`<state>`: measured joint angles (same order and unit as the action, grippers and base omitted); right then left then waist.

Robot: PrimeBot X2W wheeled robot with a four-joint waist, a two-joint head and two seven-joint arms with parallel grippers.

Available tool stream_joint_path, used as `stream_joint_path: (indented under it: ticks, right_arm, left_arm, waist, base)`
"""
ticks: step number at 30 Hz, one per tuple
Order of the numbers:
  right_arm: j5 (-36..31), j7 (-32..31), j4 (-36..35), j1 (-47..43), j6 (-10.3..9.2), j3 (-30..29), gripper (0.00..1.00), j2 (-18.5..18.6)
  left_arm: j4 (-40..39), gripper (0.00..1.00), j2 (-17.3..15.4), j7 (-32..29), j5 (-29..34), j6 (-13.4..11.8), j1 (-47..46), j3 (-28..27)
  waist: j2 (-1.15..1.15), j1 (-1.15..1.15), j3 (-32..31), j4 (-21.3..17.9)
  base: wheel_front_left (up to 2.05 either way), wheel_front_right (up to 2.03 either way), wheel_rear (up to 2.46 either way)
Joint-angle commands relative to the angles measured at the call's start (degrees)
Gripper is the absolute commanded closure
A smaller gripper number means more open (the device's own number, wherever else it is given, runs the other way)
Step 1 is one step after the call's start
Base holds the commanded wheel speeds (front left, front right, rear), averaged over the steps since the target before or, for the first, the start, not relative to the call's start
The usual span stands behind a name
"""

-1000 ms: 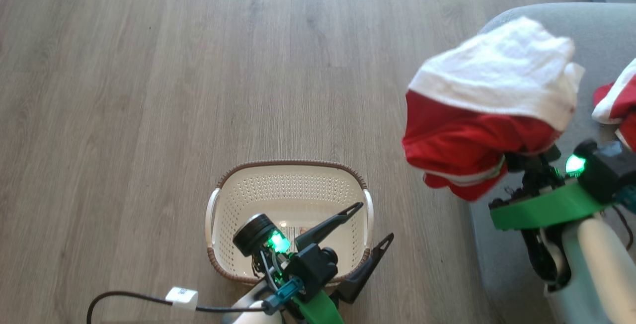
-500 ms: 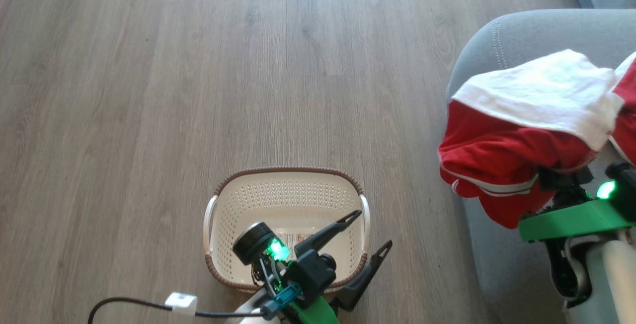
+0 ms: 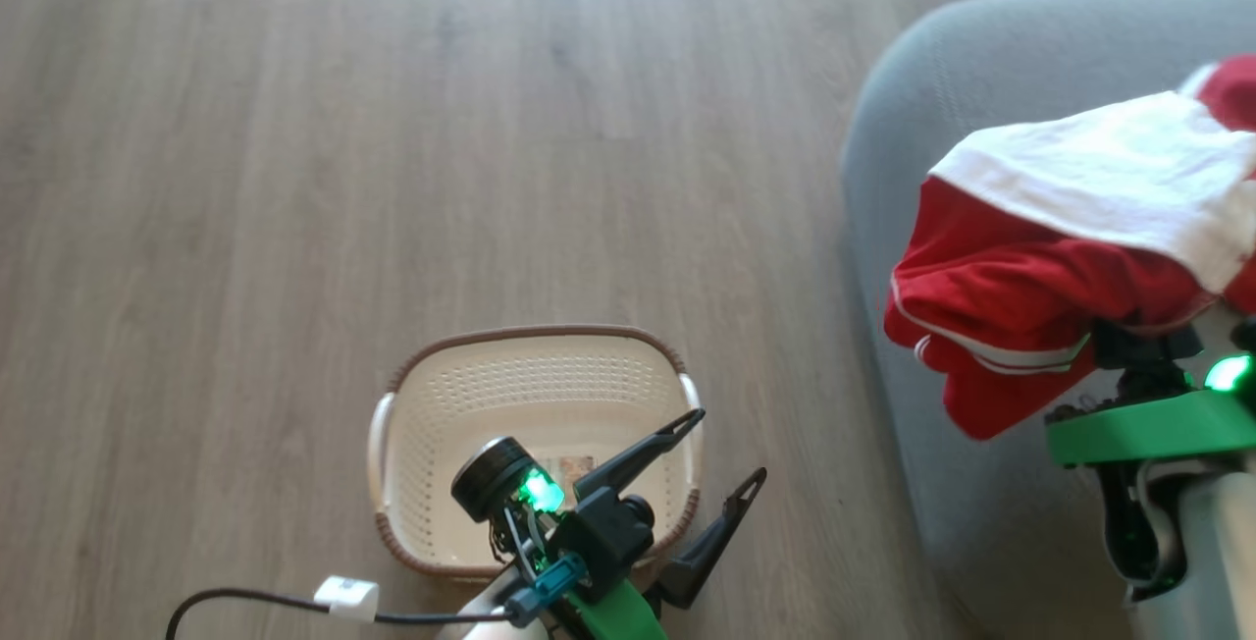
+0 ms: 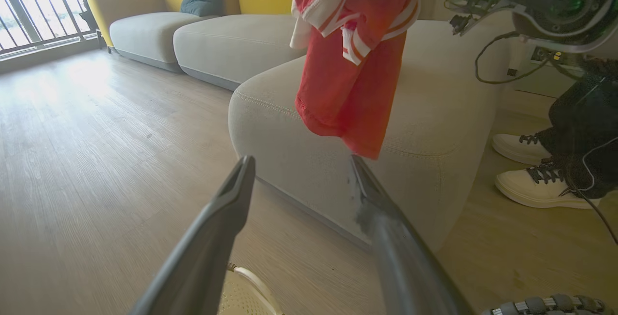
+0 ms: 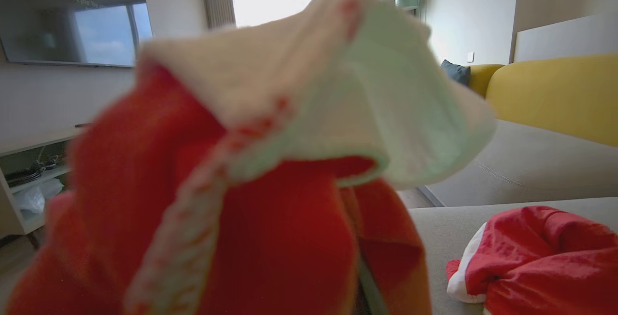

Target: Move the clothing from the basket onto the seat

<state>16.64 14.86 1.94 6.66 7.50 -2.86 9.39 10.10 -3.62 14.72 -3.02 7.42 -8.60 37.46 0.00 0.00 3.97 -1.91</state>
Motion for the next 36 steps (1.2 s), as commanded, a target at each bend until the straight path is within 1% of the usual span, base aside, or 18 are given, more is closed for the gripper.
stream_joint_path:
  ticks: [1,6,11,16,18,22,26,29,36]
  right_arm:
    - [-0.33,0.14,-2.60,2.55,-0.01,0.39,1.00,1.15]
    - [-0.58,0.14,-3.66,3.18,-0.01,-0.86,1.00,1.32]
    - [-1.11,0.14,-4.22,3.52,-0.01,-1.35,1.00,2.01]
    - [-1.06,0.14,-4.90,3.74,-0.01,-2.44,1.00,1.74]
    - [-0.99,0.14,-5.04,3.71,-0.01,-2.75,1.00,1.40]
    - [-0.99,0.14,-4.94,3.24,-0.01,-3.70,1.00,0.73]
    - [-1.10,0.14,-4.57,2.94,-0.01,-5.34,1.00,-0.05]
    - [-1.00,0.14,-4.50,2.85,-0.01,-5.80,1.00,-0.22]
    - [-1.01,0.14,-4.00,2.52,-0.01,-7.66,1.00,-0.03]
  left_arm:
    - [-2.27,0.00,0.43,0.28,0.02,0.06,-1.82,-1.58]
    - [-2.48,0.00,0.25,0.28,0.19,0.06,-3.07,-0.97]
    - [-2.55,0.00,0.23,0.28,0.17,0.06,-3.94,-0.79]
    - [-2.57,0.00,0.06,0.28,0.21,0.06,-4.50,0.05]
    - [-2.80,0.00,0.10,0.28,0.13,0.06,-4.84,0.20]
    - [-3.05,0.00,0.17,0.28,0.47,0.06,-5.49,1.54]
    - [-3.12,0.00,0.28,0.28,0.31,0.06,-5.36,2.04]
    - [-2.96,0.00,0.30,0.28,0.32,0.06,-5.36,2.26]
    - [-3.01,0.00,0.49,0.28,-0.08,0.06,-5.93,2.45]
  waist:
    - [0.00,0.00,1.26,-2.32]
    - [0.00,0.00,3.26,-7.56]
    - [0.00,0.00,4.84,-13.67]
    - [0.00,0.00,6.25,-19.59]
    - [0.00,0.00,6.88,-21.68]
    - [0.00,0.00,7.37,-24.68]
    - [0.00,0.00,7.54,-26.83]
    - [0.00,0.00,7.47,-27.35]
    - [0.00,0.00,7.46,-26.78]
  base:
    - [0.00,0.00,0.00]
    - [0.00,0.00,0.00]
    - [0.00,0.00,0.00]
    - [0.00,0.00,0.00]
    - [0.00,0.00,0.00]
    - [0.00,0.00,0.00]
    - [0.00,0.00,0.00]
    - [0.00,0.00,0.00]
    - [0.00,0.00,0.00]
